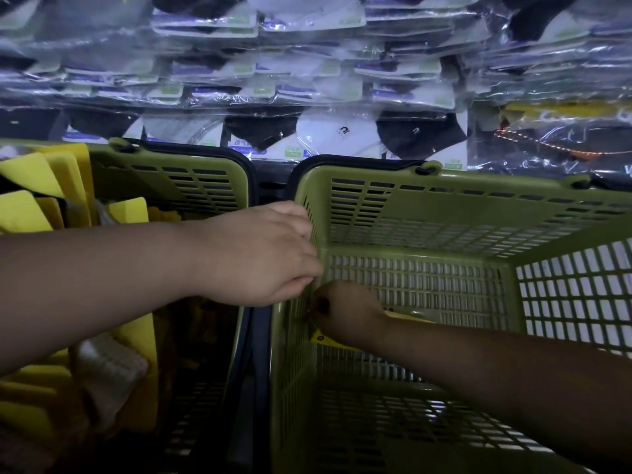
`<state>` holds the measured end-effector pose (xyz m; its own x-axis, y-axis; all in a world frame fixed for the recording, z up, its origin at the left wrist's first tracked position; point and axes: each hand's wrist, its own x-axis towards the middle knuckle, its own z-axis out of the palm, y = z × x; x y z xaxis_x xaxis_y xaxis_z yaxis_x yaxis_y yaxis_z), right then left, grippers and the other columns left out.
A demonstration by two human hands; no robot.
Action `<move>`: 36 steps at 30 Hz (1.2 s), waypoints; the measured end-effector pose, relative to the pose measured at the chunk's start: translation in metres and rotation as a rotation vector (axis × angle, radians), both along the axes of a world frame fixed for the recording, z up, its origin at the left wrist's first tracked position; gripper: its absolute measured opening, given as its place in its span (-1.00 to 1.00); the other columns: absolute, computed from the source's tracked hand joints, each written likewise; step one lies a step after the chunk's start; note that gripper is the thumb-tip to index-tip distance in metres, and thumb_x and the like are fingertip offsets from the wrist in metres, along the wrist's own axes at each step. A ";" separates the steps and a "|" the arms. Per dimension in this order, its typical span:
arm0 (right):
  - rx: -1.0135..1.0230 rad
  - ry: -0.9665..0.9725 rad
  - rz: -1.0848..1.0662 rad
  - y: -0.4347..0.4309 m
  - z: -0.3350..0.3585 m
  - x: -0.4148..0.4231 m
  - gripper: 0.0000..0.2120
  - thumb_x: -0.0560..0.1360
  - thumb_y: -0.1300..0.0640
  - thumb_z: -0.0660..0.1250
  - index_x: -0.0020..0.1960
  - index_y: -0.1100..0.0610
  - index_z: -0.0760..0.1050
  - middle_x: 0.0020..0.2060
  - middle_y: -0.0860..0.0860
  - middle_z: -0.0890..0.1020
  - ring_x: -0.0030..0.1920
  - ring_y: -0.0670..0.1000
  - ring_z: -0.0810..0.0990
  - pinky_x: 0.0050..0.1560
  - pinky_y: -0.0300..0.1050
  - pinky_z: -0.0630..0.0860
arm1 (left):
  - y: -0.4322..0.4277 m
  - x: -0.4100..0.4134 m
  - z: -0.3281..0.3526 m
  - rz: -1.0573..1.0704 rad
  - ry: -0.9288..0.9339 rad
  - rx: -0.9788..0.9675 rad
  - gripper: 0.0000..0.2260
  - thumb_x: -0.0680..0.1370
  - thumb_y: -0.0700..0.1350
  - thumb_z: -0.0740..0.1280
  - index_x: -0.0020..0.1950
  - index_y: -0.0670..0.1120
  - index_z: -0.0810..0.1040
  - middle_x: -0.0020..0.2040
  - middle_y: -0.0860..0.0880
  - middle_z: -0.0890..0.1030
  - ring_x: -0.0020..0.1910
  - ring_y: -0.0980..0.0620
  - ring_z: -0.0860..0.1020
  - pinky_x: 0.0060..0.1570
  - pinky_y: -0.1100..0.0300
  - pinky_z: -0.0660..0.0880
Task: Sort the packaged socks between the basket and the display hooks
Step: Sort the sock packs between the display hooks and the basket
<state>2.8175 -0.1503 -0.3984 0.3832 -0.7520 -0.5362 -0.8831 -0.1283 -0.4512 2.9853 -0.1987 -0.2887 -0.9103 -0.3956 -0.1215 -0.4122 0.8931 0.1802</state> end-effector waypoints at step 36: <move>0.303 -0.032 0.289 -0.020 0.006 -0.003 -0.69 0.48 0.09 0.39 0.15 0.23 0.53 0.07 0.16 0.60 -0.07 0.02 0.48 -0.22 -0.29 0.29 | 0.013 -0.002 -0.010 -0.024 0.086 -0.034 -0.69 0.58 -0.01 0.07 -0.23 0.00 0.52 -0.31 0.11 0.57 -0.25 0.01 0.48 0.12 0.14 0.29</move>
<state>2.8140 -0.1707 -0.3928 0.5755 -0.4207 -0.7013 -0.8151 -0.2262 -0.5333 2.9832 -0.1853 -0.2985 -0.9261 -0.3762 -0.0296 -0.3750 0.9088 0.1830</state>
